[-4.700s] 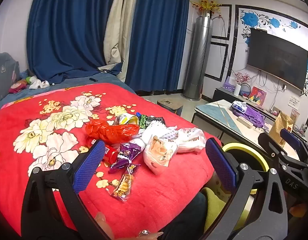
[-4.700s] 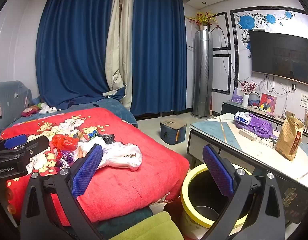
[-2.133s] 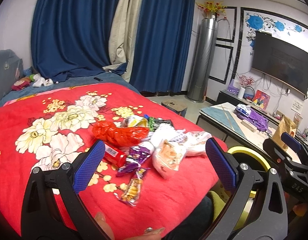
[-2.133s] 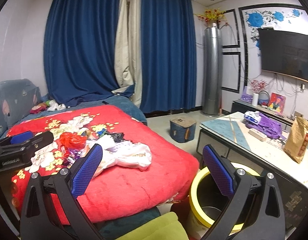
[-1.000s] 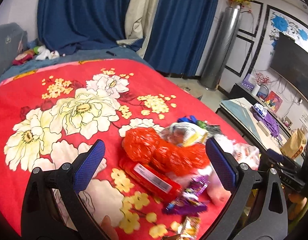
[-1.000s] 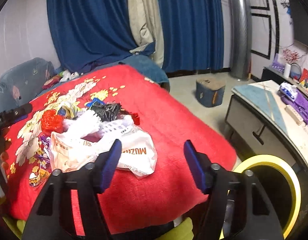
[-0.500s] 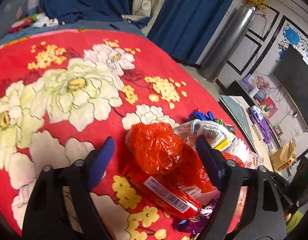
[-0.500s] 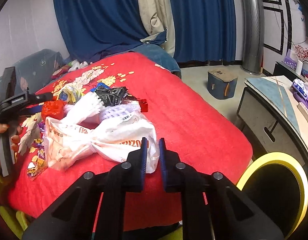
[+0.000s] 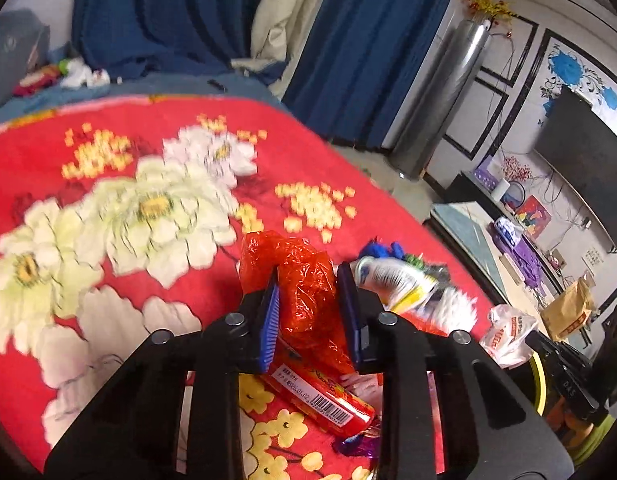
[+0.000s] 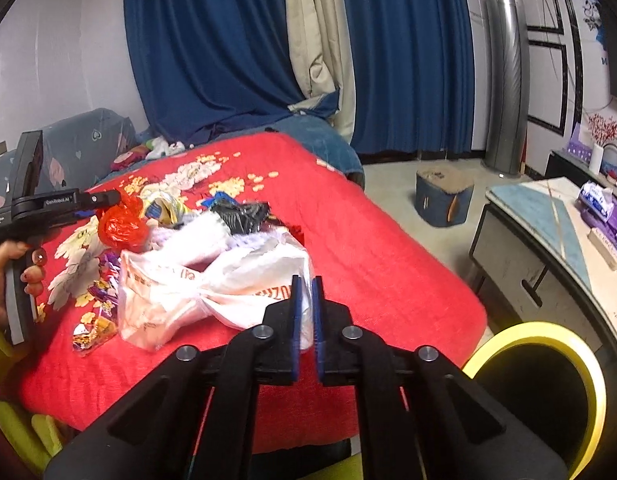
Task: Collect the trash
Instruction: 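Carry both bags over the yellow-rimmed bin with both tools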
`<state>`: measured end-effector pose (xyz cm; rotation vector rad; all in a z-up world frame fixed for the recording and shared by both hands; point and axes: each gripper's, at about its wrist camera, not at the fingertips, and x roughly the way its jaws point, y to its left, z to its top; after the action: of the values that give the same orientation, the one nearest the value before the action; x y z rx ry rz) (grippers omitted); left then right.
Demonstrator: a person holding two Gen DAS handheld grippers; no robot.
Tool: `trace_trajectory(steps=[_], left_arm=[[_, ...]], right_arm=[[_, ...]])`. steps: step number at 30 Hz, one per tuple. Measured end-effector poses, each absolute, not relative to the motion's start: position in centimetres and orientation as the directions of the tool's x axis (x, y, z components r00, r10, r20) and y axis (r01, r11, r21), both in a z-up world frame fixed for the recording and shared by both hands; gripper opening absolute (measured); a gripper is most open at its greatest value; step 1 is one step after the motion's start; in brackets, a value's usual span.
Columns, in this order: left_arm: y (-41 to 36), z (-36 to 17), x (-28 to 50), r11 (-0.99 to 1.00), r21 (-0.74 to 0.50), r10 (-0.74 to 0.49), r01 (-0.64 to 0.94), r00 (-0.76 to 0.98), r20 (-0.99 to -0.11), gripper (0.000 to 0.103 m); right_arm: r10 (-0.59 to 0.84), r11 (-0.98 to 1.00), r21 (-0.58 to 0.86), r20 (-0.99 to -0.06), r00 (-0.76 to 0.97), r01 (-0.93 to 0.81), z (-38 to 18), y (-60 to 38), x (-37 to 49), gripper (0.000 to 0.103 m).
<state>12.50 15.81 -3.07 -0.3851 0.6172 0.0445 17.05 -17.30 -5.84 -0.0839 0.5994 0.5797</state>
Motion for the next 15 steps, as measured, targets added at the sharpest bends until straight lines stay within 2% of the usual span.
trace_trajectory(steps=[7,15], left_arm=[[14.2,0.9,10.7,0.950,-0.294,-0.048,-0.108,0.877,-0.477,0.020],[9.3,3.8,9.5,0.972,-0.236,-0.103,0.003,0.906,-0.410,0.020]], right_arm=[[0.485,0.849,0.084,-0.513,0.708,-0.521,-4.0,-18.6,16.1,0.004],[0.462,0.869,0.069,-0.465,0.755,-0.489,-1.6,-20.8,14.3,0.004]])
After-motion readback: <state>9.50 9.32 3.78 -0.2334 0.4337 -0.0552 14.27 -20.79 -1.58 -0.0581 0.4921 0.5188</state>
